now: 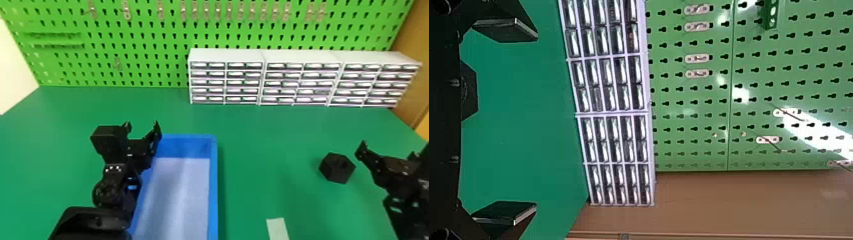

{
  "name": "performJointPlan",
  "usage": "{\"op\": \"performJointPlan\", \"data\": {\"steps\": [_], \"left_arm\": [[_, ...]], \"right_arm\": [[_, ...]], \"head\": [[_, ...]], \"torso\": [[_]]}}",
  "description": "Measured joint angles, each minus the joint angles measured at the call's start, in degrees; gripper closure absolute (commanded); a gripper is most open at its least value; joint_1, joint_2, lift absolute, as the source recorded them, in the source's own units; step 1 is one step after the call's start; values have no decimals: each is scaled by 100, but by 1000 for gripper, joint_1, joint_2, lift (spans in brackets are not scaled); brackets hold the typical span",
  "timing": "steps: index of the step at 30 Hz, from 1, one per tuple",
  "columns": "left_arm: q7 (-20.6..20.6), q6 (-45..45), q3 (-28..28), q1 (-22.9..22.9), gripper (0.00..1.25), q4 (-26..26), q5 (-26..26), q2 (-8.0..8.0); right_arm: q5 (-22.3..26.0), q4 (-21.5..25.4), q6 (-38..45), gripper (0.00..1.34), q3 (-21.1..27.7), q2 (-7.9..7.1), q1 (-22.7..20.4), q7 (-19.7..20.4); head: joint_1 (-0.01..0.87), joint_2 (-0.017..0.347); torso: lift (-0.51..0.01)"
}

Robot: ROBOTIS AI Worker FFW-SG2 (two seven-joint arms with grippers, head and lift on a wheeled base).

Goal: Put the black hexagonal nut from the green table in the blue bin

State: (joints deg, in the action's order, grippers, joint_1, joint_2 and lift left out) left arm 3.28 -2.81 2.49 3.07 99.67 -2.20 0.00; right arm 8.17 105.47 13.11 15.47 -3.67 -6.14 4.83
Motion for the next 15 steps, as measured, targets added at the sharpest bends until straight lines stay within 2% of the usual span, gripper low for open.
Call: {"op": "performJointPlan", "data": {"steps": [15], "left_arm": [[0, 0, -50, 40, 516, 32, 1, 0]], "right_arm": [[9, 0, 94, 108, -52, -2, -1, 0]], "head": [[657, 57]], "torso": [[-95]]}}
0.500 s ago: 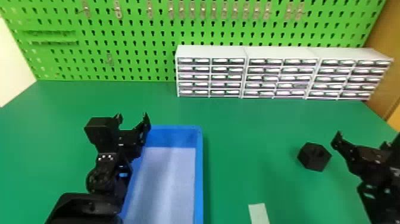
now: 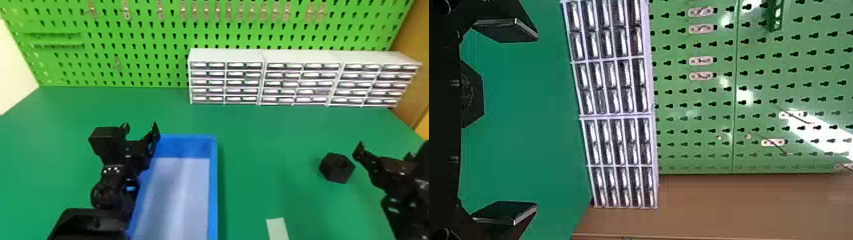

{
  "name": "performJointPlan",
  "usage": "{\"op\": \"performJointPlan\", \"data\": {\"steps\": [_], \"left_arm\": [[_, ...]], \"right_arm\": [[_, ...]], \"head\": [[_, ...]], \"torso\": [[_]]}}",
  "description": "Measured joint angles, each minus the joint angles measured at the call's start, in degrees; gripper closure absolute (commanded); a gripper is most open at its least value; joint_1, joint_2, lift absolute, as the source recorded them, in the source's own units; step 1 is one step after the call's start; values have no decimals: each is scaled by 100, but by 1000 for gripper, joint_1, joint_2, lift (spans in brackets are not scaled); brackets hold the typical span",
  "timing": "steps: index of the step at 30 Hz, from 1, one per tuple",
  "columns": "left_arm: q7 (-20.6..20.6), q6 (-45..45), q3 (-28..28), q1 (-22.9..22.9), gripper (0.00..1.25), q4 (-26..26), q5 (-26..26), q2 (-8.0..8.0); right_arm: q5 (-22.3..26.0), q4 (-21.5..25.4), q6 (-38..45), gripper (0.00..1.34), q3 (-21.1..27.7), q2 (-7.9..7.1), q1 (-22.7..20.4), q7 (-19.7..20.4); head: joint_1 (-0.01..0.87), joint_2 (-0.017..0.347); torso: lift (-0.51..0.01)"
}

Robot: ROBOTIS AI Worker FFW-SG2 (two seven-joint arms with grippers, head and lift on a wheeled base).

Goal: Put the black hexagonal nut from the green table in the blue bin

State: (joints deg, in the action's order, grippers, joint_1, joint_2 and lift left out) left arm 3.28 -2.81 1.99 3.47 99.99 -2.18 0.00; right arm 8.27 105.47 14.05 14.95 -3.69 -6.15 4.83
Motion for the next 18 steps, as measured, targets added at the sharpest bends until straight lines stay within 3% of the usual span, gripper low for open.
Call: {"op": "performJointPlan", "data": {"steps": [18], "left_arm": [[-1, 16, -65, -13, 516, 18, 16, 0]], "right_arm": [[164, 179, 543, 110, -86, -41, 55, -11]], "head": [[657, 57]], "torso": [[-95]]}}
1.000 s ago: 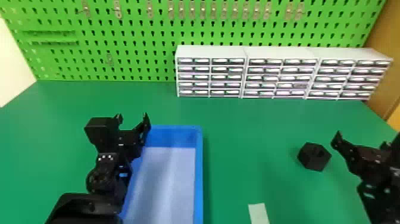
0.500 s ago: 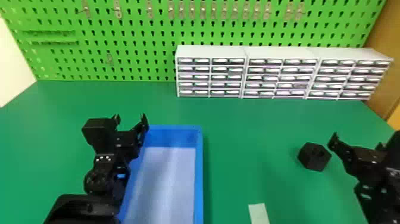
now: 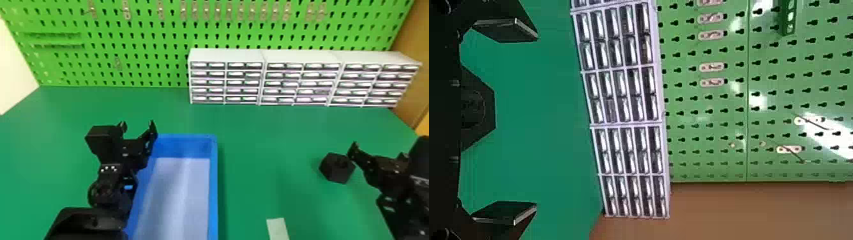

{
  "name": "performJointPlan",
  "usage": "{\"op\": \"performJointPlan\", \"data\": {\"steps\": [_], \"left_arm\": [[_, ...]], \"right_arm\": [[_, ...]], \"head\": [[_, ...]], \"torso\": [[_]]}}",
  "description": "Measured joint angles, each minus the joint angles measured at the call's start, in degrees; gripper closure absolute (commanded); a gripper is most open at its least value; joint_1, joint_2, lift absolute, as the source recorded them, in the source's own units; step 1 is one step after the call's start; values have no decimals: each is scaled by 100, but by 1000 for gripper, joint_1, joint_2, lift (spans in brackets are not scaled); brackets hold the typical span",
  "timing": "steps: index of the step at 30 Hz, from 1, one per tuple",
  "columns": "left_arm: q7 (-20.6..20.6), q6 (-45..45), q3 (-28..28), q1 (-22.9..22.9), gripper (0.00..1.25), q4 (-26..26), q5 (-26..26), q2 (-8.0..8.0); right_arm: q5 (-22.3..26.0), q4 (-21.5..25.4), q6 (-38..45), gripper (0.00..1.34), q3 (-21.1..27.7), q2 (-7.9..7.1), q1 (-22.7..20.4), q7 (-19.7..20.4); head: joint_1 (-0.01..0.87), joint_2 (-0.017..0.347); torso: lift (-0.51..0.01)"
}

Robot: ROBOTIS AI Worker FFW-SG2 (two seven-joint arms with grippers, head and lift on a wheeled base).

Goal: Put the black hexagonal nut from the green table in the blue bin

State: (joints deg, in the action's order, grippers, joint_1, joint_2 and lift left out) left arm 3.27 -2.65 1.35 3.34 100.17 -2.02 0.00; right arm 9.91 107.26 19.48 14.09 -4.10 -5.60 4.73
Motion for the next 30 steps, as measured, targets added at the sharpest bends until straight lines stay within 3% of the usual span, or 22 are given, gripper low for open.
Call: {"op": "performJointPlan", "data": {"steps": [14, 30], "left_arm": [[4, 10, -40, -15, 516, 3, 23, 0], [3, 10, -73, -14, 515, 3, 28, 0]], "right_arm": [[269, 225, 1006, 110, -261, -285, 172, -147], [275, 421, 2477, 111, -243, -330, 424, -572]], "head": [[657, 57], [657, 57]], "torso": [[-95], [-95]]}}
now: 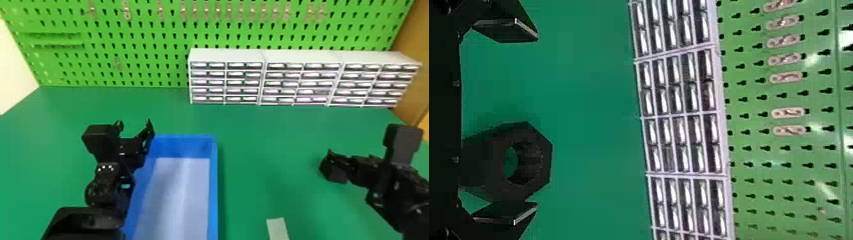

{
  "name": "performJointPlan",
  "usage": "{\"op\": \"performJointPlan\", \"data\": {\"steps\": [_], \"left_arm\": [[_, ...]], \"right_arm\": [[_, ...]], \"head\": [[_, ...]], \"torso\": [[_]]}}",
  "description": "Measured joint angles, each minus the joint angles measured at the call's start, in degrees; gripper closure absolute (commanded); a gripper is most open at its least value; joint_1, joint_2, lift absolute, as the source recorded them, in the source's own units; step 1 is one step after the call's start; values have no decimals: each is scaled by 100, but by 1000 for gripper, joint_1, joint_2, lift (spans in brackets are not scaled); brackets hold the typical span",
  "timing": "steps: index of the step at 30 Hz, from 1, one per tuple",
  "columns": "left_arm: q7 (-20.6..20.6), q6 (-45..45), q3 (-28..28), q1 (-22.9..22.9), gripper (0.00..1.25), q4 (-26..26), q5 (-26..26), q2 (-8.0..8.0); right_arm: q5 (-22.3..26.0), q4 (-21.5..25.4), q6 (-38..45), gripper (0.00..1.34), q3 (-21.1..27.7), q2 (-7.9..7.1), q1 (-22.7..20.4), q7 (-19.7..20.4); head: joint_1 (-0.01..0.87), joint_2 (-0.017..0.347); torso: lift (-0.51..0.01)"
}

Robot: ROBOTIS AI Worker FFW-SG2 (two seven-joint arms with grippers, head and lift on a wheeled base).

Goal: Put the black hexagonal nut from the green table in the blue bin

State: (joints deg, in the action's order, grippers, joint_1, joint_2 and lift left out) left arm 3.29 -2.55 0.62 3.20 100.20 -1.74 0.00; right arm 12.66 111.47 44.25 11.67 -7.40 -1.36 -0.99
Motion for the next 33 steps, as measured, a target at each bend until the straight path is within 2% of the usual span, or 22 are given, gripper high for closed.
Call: {"op": "performJointPlan", "data": {"steps": [16, 33], "left_arm": [[3, 0, 0, 6, 516, 0, 7, 0], [3, 0, 5, -3, 516, 0, 7, 0]], "right_arm": [[182, 133, 1362, 111, 55, -144, 281, -251], [498, 138, 2084, 111, 15, -334, 407, -270]], "head": [[657, 57], [657, 57]], "torso": [[-95], [-95]]}}
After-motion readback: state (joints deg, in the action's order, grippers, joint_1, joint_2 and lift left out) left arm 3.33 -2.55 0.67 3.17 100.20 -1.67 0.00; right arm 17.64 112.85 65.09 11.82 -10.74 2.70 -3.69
